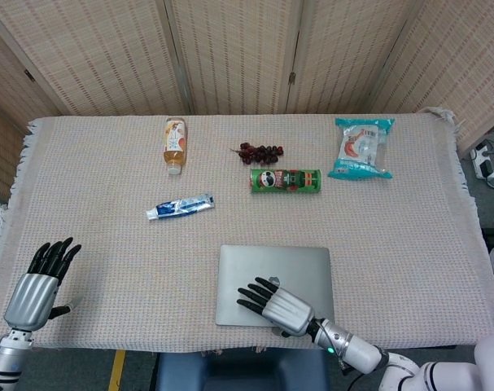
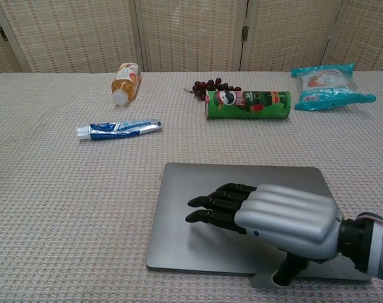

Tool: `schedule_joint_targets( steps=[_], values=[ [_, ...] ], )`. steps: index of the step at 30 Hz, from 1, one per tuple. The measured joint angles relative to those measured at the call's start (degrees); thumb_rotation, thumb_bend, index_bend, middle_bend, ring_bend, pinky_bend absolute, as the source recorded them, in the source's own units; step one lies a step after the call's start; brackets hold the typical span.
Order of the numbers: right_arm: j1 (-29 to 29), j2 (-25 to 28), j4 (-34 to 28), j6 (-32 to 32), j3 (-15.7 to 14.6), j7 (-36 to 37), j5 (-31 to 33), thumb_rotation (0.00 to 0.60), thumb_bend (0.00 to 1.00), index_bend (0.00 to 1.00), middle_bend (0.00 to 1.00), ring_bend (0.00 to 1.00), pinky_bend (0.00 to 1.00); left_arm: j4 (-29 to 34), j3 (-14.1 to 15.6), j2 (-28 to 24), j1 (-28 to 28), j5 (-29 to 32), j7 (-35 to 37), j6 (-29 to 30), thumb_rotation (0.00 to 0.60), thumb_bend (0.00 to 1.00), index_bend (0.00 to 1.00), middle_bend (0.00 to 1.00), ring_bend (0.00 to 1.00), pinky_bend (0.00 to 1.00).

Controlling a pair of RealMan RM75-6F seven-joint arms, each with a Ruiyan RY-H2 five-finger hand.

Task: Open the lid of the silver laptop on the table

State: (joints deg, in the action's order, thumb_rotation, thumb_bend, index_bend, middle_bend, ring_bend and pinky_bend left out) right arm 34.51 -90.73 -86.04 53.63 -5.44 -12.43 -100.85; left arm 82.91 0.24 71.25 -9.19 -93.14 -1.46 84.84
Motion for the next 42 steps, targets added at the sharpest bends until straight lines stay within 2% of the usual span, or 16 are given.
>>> schedule_joint_targets(
  steps=[13, 19, 27, 35, 42],
  values=[
    [0.3, 0.3, -1.5, -0.5, 0.5, -4.0, 2.3, 0.600, 0.63, 0.00, 0.00, 0.00, 0.00, -1.1, -0.1, 0.7, -1.0, -0.3, 0.6, -0.8, 0.600, 0.25, 0.04, 0.02, 0.00, 0.00],
    [0.6, 0.9, -3.8, -1.5, 1.4, -8.8, 4.2, 0.600, 0.69, 0.00, 0.00, 0.00, 0.00, -3.0, 0.1, 2.2, -2.1, -1.4, 2.4, -1.5, 0.600, 0.25, 0.10, 0.09, 0.04, 0.00],
    [1.1, 2.4, -8.2, -2.5, 3.6, -17.0, 7.8, 0.600, 0.70, 0.00, 0.00, 0.00, 0.00, -9.0, 1.4, 6.5, -3.3, -2.9, 6.2, -3.0, 0.600, 0.25, 0.18, 0.19, 0.13, 0.04],
    [1.3, 3.8, -12.0, -2.4, 5.4, -23.9, 11.8, 0.600, 0.70, 0.00, 0.00, 0.00, 0.00, -15.1, 4.6, 11.4, -6.2, -7.8, 9.8, -5.5, 0.600, 0.27, 0.21, 0.19, 0.14, 0.02],
    [1.2, 3.8, -13.2, -1.9, 6.1, -28.2, 15.1, 0.600, 0.70, 0.00, 0.00, 0.00, 0.00, -16.1, 7.2, 13.3, -9.8, -12.6, 8.2, -8.0, 0.600, 0.28, 0.19, 0.18, 0.12, 0.00]
  ],
)
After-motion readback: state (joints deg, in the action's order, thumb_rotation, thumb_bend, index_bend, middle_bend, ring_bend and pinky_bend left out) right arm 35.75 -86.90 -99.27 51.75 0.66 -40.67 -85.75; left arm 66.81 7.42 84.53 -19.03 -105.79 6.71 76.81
